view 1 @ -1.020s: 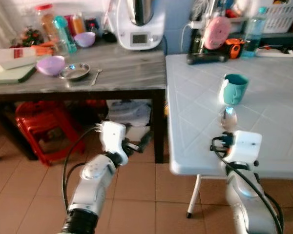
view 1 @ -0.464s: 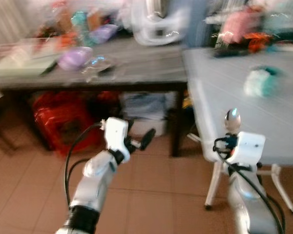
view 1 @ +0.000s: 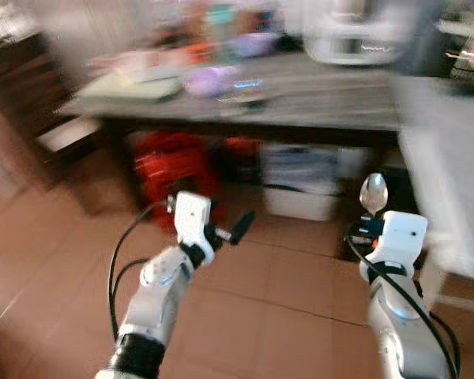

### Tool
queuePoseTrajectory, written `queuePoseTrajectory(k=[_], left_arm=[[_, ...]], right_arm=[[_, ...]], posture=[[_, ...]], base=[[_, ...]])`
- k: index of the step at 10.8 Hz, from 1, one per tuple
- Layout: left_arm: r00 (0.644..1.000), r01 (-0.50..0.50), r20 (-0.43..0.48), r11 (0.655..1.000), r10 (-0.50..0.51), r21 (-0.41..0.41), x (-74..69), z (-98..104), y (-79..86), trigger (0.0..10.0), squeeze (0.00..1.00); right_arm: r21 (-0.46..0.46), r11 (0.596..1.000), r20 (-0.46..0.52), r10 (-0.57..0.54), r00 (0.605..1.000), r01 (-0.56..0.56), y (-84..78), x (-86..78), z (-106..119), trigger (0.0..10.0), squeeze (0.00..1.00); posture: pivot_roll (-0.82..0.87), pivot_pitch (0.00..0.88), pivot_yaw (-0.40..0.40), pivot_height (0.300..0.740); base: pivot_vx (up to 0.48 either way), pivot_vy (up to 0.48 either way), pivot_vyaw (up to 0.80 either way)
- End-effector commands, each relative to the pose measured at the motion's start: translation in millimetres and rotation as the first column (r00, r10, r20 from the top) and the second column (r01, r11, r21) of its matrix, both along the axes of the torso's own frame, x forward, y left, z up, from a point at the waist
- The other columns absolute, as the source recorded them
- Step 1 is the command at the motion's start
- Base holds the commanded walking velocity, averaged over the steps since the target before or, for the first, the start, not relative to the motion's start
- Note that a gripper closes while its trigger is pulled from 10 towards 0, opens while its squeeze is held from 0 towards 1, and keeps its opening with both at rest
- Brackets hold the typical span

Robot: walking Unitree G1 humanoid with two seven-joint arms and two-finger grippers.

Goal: Setting the table

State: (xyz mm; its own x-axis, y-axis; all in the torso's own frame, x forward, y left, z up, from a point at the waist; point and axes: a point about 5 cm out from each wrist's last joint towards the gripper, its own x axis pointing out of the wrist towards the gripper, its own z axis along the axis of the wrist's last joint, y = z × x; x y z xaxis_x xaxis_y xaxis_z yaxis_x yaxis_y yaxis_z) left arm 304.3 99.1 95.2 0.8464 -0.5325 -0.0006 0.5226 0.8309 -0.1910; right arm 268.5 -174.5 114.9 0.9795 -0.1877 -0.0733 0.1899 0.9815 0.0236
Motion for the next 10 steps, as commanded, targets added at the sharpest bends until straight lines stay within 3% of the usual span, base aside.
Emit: queuePoseTrajectory(k=[1, 3, 4, 8, 9, 10], left_arm=[[1.0, -0.004, 0.011, 1.0, 0.004, 0.01, 1.9, 3, 0.5, 10.0, 0.0], [1.0, -0.021, 0.021, 0.999, 0.02, 0.033, 2.3, 2, 3.2, 10.0, 0.0], [0.995, -0.087, 0.045, 0.994, 0.084, 0.061, 4.6, 2, 12.0, 10.0, 0.0], [0.995, -0.1, 0.028, 0.99, 0.097, 0.104, -16.1, -13, 28.6, 10.0, 0.0], [0.991, -0.129, 0.04, 0.984, 0.125, 0.12, -17.6, -14, 33.8, 10.0, 0.0], [0.975, -0.219, 0.077, 0.966, 0.21, 0.137, -21.9, -14, 50.3, 10.0, 0.0]], right_arm=[[-0.007, 1.0, 0.024, 0.008, 1.0, -0.008, 0.7, 0.4, 5, 10.0, 0.0], [-0.007, 1.0, 0.032, -0.004, 0.999, 0.004, -1.1, -0.9, 4, 10.0, 0.0], [-0.019, 1.0, 0.048, -0.013, 0.999, 0.014, -3.6, -1.9, 7, 10.0, 0.0], [-0.027, 0.998, 0.052, -0.05, 0.997, 0.051, -21.0, -17.4, 2, 10.0, 0.0], [-0.029, 0.998, 0.055, -0.05, 0.997, 0.051, -21.7, -19.4, 2, 10.0, 0.0], [-0.046, 0.997, 0.065, -0.061, 0.996, 0.064, -25.2, -27.1, 3, 10.0, 0.0]], posture=[[-0.03, 0.0, 0.078, 0.74], [-0.03, 0.0, 0.081, 0.74], [-0.03, 0.0, 0.079, 0.74], [-0.03, 0.0, 0.088, 0.74], [-0.04, 0.0, 0.088, 0.74], [-0.04, 0.0, 0.085, 0.74]], base=[[0.0, 0.398, 0.0], [0.0, 0.396, 0.0], [0.0, 0.0, 0.0], [0.0, 0.0, 0.0], [0.0, 0.0, 0.0], [0.0, 0.0, 0.0]])
